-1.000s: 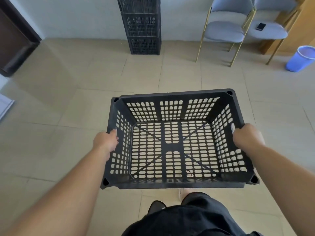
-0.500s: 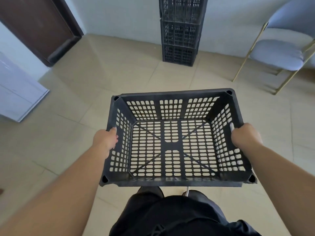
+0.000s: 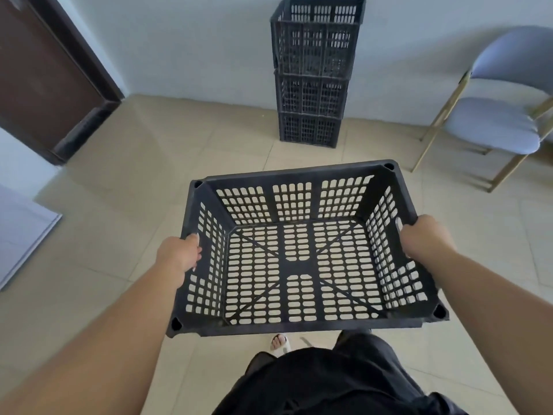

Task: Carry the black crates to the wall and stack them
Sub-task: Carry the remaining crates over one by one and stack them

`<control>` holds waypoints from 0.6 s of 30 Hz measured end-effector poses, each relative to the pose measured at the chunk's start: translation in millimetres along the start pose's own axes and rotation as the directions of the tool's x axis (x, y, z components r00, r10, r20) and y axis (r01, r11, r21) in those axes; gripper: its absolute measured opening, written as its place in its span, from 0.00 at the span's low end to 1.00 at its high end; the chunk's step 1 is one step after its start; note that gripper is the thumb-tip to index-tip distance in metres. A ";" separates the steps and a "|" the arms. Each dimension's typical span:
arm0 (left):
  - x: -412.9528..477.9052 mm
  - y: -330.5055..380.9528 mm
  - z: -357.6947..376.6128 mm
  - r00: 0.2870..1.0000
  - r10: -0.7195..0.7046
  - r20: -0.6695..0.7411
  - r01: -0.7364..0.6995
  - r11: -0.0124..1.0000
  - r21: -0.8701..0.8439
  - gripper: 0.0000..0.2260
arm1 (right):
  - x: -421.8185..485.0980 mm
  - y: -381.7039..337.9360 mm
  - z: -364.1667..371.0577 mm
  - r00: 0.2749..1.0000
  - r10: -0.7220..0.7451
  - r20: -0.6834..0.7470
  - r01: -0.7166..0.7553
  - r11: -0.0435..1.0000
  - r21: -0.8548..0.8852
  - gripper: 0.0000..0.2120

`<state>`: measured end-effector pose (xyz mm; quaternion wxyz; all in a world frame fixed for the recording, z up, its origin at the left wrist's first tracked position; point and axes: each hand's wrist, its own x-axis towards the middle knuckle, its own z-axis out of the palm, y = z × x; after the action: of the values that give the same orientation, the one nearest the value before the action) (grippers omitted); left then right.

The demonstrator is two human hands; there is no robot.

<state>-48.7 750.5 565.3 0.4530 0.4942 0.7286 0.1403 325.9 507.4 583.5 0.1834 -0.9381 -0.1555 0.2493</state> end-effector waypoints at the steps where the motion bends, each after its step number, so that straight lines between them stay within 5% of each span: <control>1: 16.7 15.9 -1.7 1.000 0.019 0.003 -0.019 1.000 0.009 0.18 | 7.7 -12.7 1.3 1.000 0.007 -0.006 -0.007 1.000 0.008 0.14; 18: 217.1 286.8 73.8 0.992 0.118 0.038 -0.121 0.988 0.091 0.20 | 245.2 -205.9 -36.1 0.998 0.024 -0.051 -0.017 0.992 0.127 0.13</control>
<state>158.4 1051.9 598.5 0.4320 0.5597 0.6961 0.1250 506.5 773.8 598.8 0.2438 -0.9324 -0.1249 0.2356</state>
